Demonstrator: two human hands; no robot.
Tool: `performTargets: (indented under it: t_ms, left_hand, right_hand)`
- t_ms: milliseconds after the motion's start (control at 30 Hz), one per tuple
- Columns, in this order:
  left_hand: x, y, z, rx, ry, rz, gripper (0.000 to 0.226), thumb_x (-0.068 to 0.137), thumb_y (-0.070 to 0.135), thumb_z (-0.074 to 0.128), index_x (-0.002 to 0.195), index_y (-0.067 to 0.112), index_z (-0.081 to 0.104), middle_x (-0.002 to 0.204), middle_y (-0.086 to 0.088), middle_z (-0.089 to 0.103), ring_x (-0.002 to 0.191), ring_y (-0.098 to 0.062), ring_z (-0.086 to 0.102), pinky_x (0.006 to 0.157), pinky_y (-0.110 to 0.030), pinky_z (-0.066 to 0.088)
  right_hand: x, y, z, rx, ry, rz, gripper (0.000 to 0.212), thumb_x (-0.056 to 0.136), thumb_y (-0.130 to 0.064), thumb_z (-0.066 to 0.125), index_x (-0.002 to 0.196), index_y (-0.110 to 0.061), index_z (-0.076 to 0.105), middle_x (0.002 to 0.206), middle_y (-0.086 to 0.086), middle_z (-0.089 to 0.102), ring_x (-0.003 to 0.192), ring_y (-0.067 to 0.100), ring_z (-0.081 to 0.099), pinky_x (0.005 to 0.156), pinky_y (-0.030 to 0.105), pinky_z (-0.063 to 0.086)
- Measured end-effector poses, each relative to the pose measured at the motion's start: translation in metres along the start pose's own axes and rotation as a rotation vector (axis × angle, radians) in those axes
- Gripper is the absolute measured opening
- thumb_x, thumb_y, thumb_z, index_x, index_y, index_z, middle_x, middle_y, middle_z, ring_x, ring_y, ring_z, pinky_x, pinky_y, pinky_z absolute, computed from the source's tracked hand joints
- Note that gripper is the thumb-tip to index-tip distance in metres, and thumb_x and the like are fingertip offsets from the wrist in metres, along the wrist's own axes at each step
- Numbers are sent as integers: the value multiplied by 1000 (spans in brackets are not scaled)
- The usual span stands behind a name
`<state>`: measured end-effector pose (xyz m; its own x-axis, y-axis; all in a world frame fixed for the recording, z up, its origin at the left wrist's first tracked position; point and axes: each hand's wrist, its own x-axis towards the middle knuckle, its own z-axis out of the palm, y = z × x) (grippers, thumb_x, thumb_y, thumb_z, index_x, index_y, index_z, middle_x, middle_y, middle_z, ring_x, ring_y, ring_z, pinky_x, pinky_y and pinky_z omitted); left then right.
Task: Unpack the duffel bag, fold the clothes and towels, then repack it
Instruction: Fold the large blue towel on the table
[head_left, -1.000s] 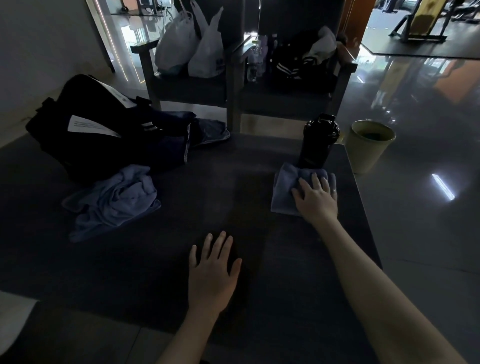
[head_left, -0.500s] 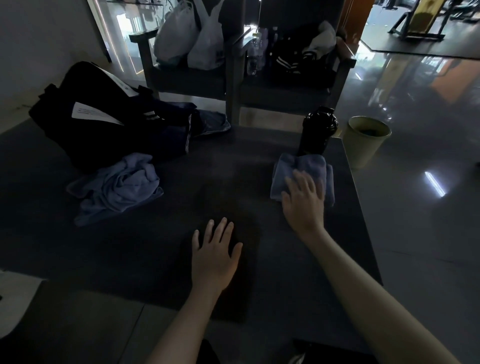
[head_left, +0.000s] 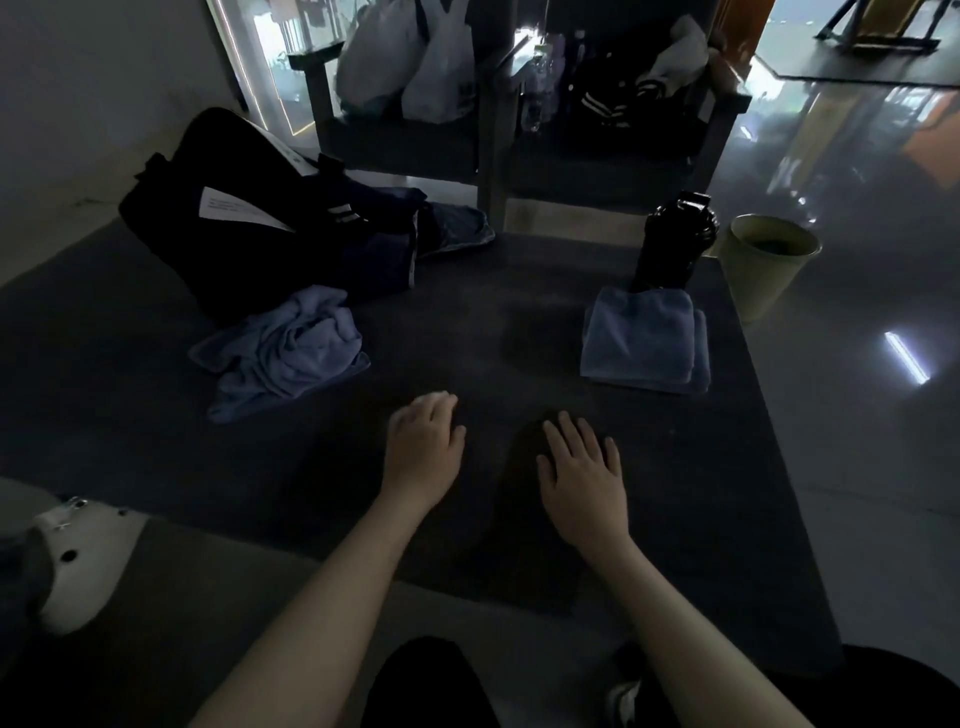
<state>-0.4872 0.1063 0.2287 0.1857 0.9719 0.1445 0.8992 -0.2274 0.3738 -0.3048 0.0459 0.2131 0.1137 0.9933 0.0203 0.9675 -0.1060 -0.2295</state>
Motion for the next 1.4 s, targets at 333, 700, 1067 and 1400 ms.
performTargets:
  t_ms: [333,700,1067,1400]
  left_hand:
    - [76,-110,-48,260,33,-554,67,91,30,55,148,21,21,155,-4,17,141,-36,15,111,-63,13]
    - [37,-50,-24,233,-28,-70,33,92,30,48,124,21,51,132,0,50,118,-28,44,93,-43,39]
    - [15,-5,-38,26,-105,234,58,89,-2,43,143,19,40,153,3,30,139,-20,28,109,-38,31]
    - [8,-19,-31,-54,-101,8,51,97,35,48,142,14,39,148,-1,37,136,-20,33,106,-38,35]
  right_hand:
    - [2,1,11,-7,35,-10,75,84,-51,-2,149,-24,26,158,-3,16,147,17,10,118,42,6]
    - [2,1,6,14,-26,1,53,100,-42,24,150,-25,19,160,-4,8,147,16,3,118,41,2]
    - [-9,-5,-12,231,71,-196,73,89,-25,57,151,-24,18,159,-3,14,145,16,12,117,38,2]
    - [-10,-5,-17,94,62,-226,19,94,-24,51,106,-14,61,109,3,62,107,23,57,109,40,29]
